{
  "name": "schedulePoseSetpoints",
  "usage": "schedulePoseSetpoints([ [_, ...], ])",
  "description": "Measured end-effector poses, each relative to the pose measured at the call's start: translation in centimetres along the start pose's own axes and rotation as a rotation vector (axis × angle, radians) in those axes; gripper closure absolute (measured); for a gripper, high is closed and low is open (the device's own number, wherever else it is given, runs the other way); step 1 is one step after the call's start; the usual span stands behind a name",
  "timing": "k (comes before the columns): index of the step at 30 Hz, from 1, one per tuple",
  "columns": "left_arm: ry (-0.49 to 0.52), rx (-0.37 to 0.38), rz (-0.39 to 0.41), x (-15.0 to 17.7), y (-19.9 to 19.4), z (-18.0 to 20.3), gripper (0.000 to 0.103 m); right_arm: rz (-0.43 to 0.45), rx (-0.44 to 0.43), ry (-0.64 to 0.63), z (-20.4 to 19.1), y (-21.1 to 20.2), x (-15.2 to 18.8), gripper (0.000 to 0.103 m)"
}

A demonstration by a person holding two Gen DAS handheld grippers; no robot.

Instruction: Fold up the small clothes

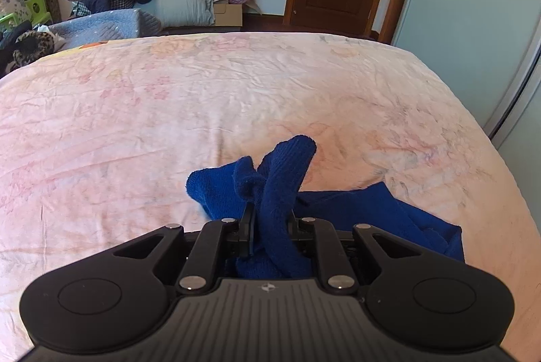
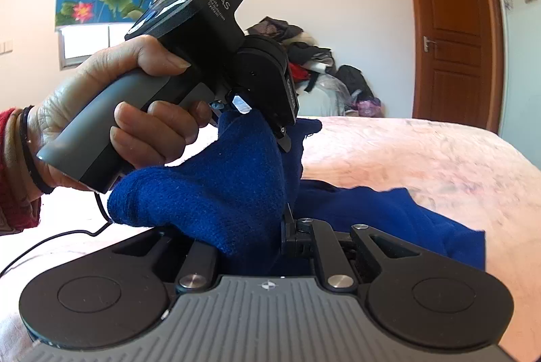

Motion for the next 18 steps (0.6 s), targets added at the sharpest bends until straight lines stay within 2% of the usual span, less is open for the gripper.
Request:
schedulePoseSetpoints([
  [18, 0.073, 0.001, -0.042, 1.0, 2.2, 7.0, 0.089, -0.011, -0.001, 0.175, 5.4, -1.7, 2.7, 0.088],
])
Point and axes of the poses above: each gripper's, at about its wrist camera, not at the fingertips, and y roughly the way its jaws point, z to its right, x to its underside, the point moved 1 cm from there along y, roughly the way its jaws point, and after that the axes turned 5 degrees about -x, right-handed, at the moved point
